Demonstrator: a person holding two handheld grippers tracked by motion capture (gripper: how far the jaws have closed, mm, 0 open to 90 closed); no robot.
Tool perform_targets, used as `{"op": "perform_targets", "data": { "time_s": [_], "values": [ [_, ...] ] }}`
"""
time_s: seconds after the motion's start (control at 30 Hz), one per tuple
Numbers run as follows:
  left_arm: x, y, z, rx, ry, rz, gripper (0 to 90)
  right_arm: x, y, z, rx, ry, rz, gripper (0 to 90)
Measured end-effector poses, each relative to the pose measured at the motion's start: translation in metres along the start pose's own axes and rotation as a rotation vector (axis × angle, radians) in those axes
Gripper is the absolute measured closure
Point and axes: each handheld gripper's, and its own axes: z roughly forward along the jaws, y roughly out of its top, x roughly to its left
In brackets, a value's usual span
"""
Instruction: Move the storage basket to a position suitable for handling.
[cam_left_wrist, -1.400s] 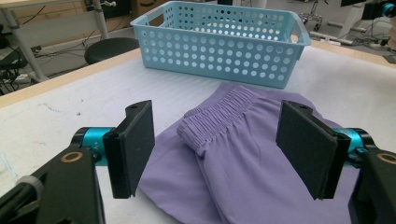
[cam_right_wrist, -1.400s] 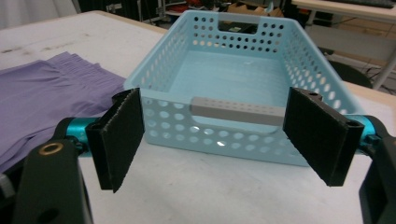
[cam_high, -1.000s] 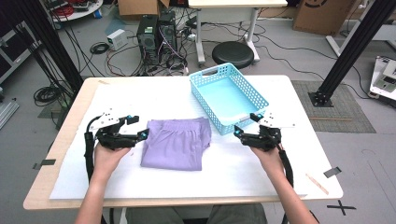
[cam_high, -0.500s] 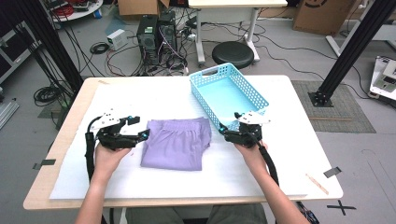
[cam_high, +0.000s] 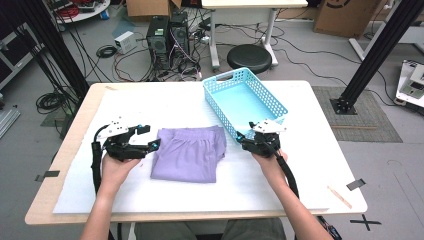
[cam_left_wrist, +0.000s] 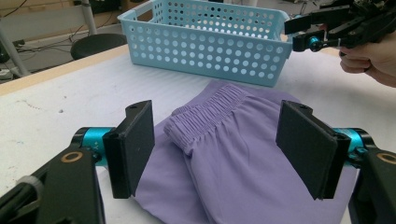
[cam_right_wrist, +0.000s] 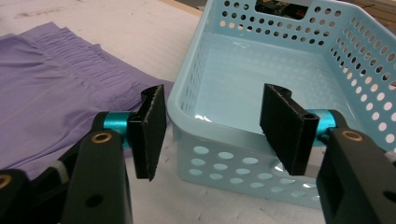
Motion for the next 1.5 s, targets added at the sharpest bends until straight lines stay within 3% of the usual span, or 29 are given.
{"op": "perform_targets", "data": {
  "time_s": [0.67, 0.87, 1.03, 1.2, 1.33, 1.5],
  "values": [
    [-0.001, -0.001, 0.005, 0.022, -0.021, -0.004, 28.0, -0.006, -0.002, -0.014, 0.014, 0.009, -0.027, 48.1],
    [-0.001, -0.001, 0.005, 0.026, -0.026, -0.003, 28.0, -0.006, -0.001, -0.017, -0.003, 0.016, -0.014, 42.3],
    [0.0, -0.002, 0.007, 0.028, -0.03, -0.011, 28.0, -0.018, -0.006, -0.024, -0.004, 0.034, 0.01, 37.8],
    [-0.002, -0.001, 0.01, 0.034, -0.034, -0.005, 28.0, -0.01, -0.003, -0.016, -0.001, 0.063, -0.013, 37.9],
    [-0.003, -0.002, 0.011, 0.038, -0.038, -0.008, 28.0, 0.004, 0.005, -0.002, 0.03, 0.058, -0.028, 41.6],
    [-0.001, -0.003, 0.01, 0.04, -0.036, -0.016, 28.0, 0.008, 0.011, 0.011, 0.067, 0.04, 0.004, 57.0]
  ]
}}
